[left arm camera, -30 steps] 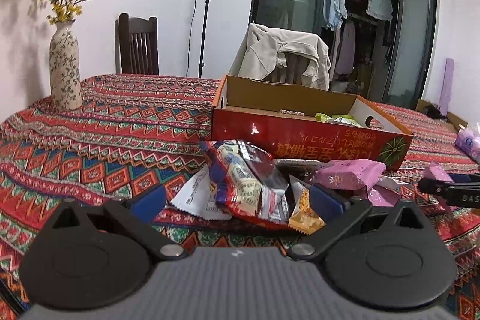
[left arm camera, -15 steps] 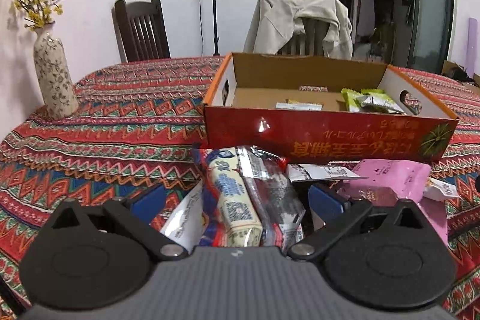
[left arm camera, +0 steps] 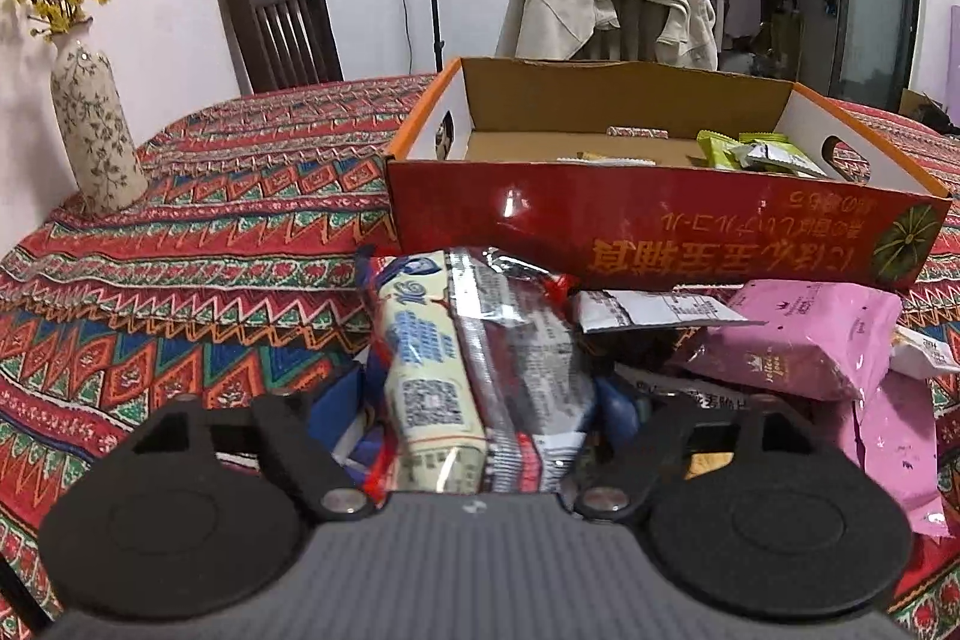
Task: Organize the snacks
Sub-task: 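Lift the pink packet and the bars and carry them toward the box, then lower both held snacks into the box and open both grippers, then withdraw both tools from the box back toward the snack pile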
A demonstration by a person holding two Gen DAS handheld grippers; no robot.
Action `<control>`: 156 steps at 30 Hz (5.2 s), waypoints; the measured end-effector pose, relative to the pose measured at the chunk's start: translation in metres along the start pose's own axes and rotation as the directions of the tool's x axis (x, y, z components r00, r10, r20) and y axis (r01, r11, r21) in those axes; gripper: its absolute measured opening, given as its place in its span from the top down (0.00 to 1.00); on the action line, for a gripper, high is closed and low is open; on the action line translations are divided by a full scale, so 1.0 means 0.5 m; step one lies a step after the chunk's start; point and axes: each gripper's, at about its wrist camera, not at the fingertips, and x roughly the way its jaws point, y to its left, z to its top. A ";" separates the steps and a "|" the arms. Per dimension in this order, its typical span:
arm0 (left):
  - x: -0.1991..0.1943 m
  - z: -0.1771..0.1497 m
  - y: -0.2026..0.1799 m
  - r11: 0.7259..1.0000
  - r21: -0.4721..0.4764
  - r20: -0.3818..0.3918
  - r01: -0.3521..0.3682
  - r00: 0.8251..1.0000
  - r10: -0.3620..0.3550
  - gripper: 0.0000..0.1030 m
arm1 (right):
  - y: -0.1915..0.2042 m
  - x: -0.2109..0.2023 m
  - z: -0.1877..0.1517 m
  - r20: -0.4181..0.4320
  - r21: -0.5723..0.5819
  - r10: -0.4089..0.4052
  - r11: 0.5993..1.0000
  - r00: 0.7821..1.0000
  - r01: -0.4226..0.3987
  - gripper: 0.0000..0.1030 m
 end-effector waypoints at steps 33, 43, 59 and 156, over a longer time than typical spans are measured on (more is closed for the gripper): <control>-0.175 0.024 0.050 0.987 -0.068 0.243 0.147 0.962 -0.127 0.36 | 0.031 -0.021 0.026 0.082 -0.054 -0.010 0.998 0.997 0.015 0.26; -0.180 0.093 0.028 0.982 -0.023 0.297 0.185 0.940 -0.170 0.36 | 0.075 -0.036 0.090 0.141 -0.095 0.001 0.995 0.990 0.013 0.26; -0.077 0.218 -0.006 0.977 -0.061 0.310 0.204 0.935 -0.175 0.36 | 0.091 0.102 0.217 0.155 -0.053 -0.027 0.998 0.988 0.035 0.26; -0.110 -0.054 0.140 0.969 -0.150 0.257 0.195 0.954 -0.152 0.00 | 0.149 0.046 0.021 -0.108 -0.091 0.008 0.996 0.994 -0.018 0.00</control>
